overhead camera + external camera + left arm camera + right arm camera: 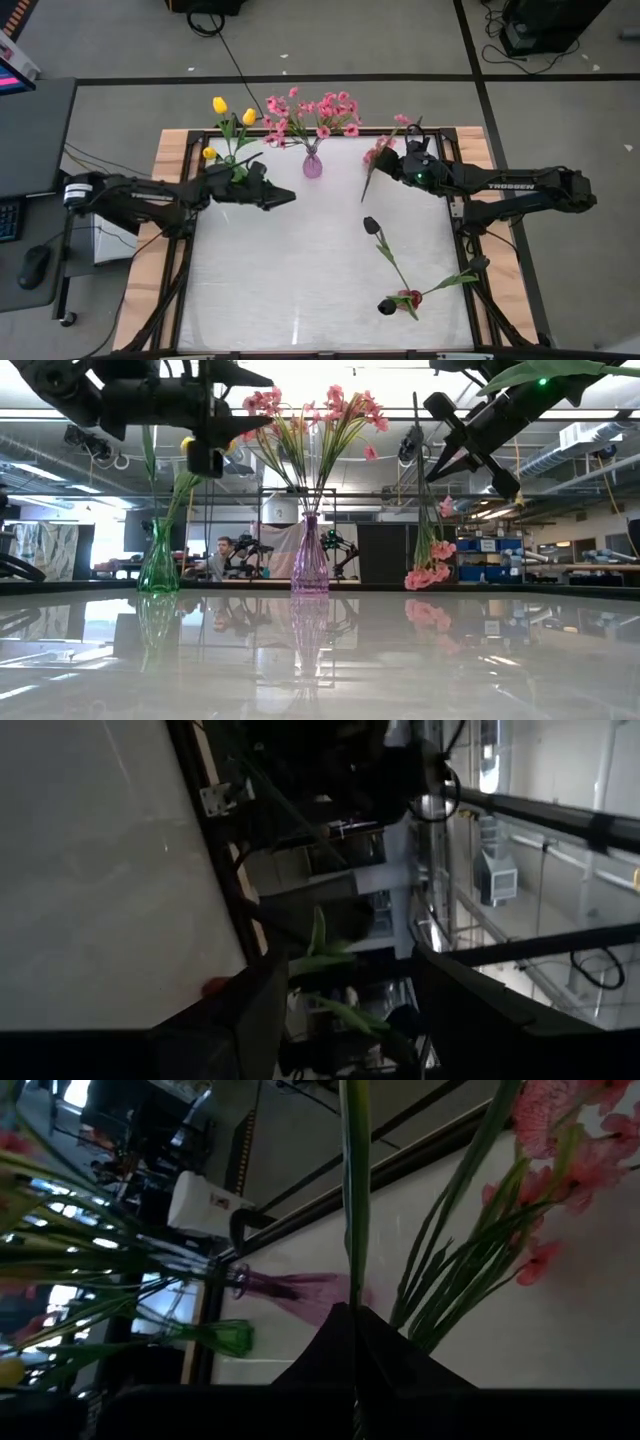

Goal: Sort flowers into vase by color
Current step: Put the pink flowers into the purple vase

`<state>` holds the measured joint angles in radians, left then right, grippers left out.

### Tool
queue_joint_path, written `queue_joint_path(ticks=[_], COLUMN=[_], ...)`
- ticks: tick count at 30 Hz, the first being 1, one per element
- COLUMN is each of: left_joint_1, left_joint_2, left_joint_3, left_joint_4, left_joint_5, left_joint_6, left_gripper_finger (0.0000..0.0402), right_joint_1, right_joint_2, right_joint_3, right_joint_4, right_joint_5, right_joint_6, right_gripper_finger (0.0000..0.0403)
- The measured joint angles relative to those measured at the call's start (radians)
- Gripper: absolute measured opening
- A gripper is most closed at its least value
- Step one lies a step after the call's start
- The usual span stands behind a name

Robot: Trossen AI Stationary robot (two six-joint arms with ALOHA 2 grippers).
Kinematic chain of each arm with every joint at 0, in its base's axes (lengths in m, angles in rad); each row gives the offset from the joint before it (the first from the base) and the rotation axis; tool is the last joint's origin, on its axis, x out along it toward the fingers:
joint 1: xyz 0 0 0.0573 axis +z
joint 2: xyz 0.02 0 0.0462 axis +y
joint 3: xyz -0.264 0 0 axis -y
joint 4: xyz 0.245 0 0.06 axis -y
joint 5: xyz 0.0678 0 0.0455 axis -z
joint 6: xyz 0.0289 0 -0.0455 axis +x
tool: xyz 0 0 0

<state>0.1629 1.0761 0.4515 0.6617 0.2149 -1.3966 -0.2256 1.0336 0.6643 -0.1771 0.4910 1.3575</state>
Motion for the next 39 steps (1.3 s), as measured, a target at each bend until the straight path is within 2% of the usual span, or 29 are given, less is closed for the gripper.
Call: queue_joint_path(ticks=[6,11,13,20,25,31,39], left_joint_1=[-0.034,-0.073,-0.084,-0.100,-0.100,-0.100,-0.099], left_joint_2=[0.101,0.158,0.179,0.223,0.256,0.283,0.337], left_joint_3=[0.008,0.117,0.177,0.388,0.477,0.514,0.515], left_joint_4=[0.103,0.099,0.054,-0.298,-0.367,-0.371,-0.345], left_joint_5=[-0.038,-0.038,-0.036,-0.037,-0.037,-0.037,-0.040], left_joint_6=[-0.036,0.026,0.064,0.158,0.181,0.158,0.098], left_gripper_finger=[0.0217,0.0217,0.0217,0.0217,0.0217,0.0217,0.0217], right_joint_1=[0.031,0.077,0.094,0.140,0.167,0.218,0.281], right_joint_2=[0.000,0.000,0.000,0.000,0.000,0.000,0.003], right_joint_3=[0.000,0.000,0.000,0.000,0.000,0.001,0.052], right_joint_4=[0.036,0.096,0.111,0.206,0.309,0.391,0.384], right_joint_5=[-0.006,-0.005,0.003,0.044,0.073,0.137,0.198], right_joint_6=[-0.009,-0.040,-0.045,-0.063,-0.100,-0.145,-0.257], right_gripper_finger=[0.0003,0.0003,0.0003,0.0003,0.0003,0.0003,0.0003])
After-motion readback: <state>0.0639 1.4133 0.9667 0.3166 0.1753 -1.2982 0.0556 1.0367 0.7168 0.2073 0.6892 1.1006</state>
